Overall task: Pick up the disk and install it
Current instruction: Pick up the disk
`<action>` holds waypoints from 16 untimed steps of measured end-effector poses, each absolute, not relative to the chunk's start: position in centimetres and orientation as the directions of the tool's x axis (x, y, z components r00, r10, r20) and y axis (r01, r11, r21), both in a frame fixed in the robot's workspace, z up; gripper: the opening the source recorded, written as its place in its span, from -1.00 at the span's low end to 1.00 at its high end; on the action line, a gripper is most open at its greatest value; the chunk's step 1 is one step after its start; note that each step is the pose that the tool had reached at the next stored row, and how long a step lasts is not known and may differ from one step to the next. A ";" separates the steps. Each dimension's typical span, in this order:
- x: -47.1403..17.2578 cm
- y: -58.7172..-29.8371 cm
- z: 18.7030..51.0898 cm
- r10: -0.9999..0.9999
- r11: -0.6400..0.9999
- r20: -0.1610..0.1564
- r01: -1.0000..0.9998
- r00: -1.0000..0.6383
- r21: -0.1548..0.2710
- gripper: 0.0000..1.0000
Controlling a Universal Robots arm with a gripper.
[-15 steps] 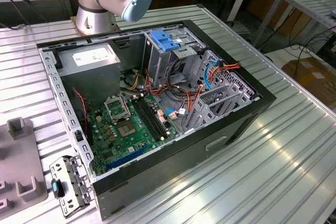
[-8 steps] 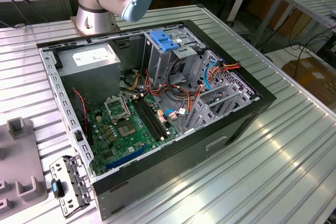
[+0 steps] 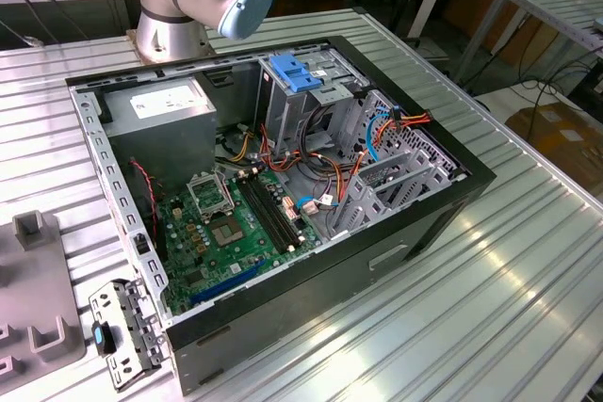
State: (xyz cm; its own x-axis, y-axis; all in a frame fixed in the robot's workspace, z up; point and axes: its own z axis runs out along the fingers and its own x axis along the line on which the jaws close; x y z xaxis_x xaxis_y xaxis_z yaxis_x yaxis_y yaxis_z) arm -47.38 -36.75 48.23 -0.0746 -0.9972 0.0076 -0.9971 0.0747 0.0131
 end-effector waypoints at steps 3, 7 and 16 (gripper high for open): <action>-47.4 -36.7 48.8 -0.997 0.075 0.008 -0.997 -0.075 0.013 -0.25; -47.4 -36.7 49.7 -0.997 0.075 0.008 -0.997 -0.075 0.014 -0.25; -47.4 -36.8 50.1 -0.997 0.075 0.007 -0.997 -0.075 0.014 -0.25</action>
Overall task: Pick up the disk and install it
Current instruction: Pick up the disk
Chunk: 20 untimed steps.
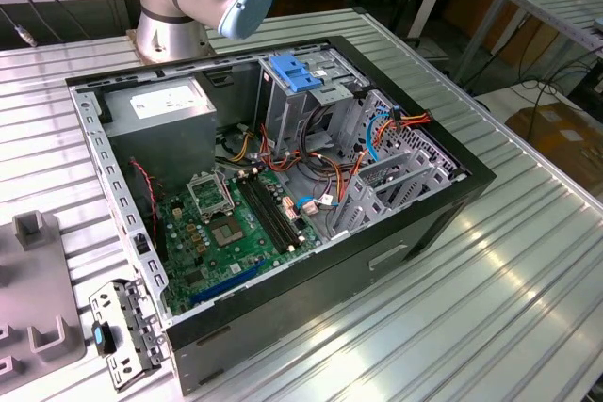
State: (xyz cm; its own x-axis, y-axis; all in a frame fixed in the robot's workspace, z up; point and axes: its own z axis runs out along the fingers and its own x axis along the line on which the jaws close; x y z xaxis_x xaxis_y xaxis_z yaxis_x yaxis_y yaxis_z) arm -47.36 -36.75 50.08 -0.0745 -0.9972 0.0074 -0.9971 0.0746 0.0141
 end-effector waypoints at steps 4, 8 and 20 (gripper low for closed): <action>-47.1 -36.8 50.1 -0.997 0.075 0.007 -0.997 -0.074 0.014 -0.25; -46.7 -36.8 50.1 -0.997 0.075 0.007 -0.997 -0.074 0.014 -0.25; -45.3 -36.7 50.1 -0.997 0.075 0.007 -0.997 -0.075 0.014 -0.25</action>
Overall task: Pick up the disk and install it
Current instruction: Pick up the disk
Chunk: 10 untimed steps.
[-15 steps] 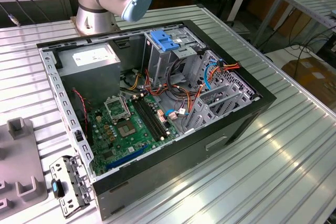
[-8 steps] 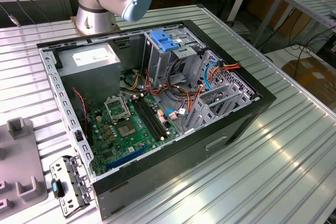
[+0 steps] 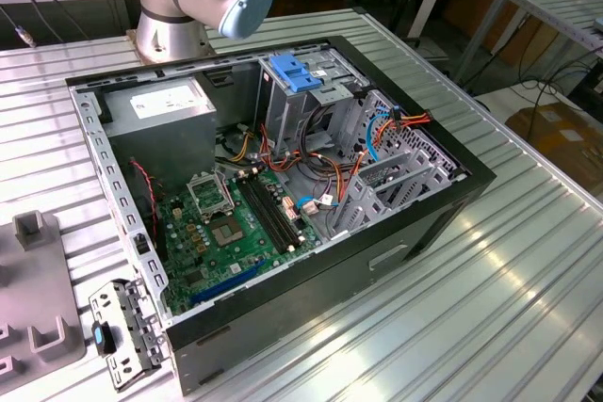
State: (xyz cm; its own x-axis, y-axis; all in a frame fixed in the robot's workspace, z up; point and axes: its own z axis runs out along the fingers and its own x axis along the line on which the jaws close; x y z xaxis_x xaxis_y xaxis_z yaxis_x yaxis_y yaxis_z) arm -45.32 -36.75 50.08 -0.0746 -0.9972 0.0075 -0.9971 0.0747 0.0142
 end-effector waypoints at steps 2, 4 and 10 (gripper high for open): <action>-45.2 -36.7 50.1 -0.997 0.075 0.007 -0.997 -0.075 0.014 -0.25; -45.0 -36.8 50.1 -0.997 0.075 0.008 -0.997 -0.075 0.014 -0.25; -44.3 -36.7 50.1 -0.997 0.075 0.007 -0.997 -0.075 0.014 -0.25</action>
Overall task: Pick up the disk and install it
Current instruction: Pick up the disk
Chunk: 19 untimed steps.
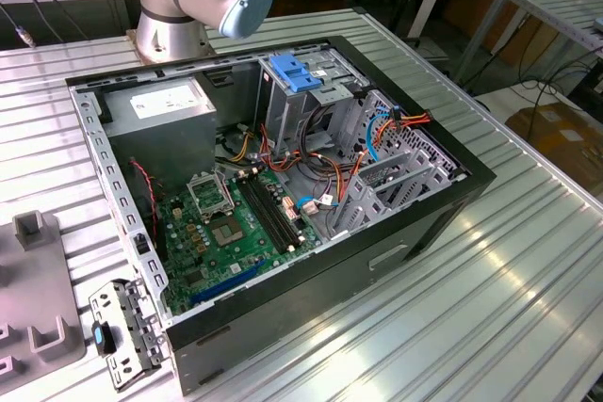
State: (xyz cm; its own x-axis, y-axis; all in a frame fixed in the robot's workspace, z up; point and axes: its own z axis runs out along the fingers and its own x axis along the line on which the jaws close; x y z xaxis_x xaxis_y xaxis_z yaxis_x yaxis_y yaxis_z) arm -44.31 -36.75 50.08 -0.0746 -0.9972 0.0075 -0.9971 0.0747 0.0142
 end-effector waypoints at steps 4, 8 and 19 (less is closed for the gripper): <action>-43.8 -36.8 50.1 -0.997 0.075 0.007 -0.997 -0.075 0.014 -0.25; -43.3 -36.8 50.1 -0.997 0.075 0.008 -0.997 -0.075 0.014 -0.25; -41.6 -36.8 50.1 -0.997 0.075 0.007 -0.997 -0.074 0.014 -0.25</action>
State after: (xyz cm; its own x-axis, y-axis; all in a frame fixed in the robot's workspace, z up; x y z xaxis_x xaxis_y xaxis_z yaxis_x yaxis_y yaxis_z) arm -41.58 -36.75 50.08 -0.0745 -0.9972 0.0075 -0.9971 0.0746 0.0143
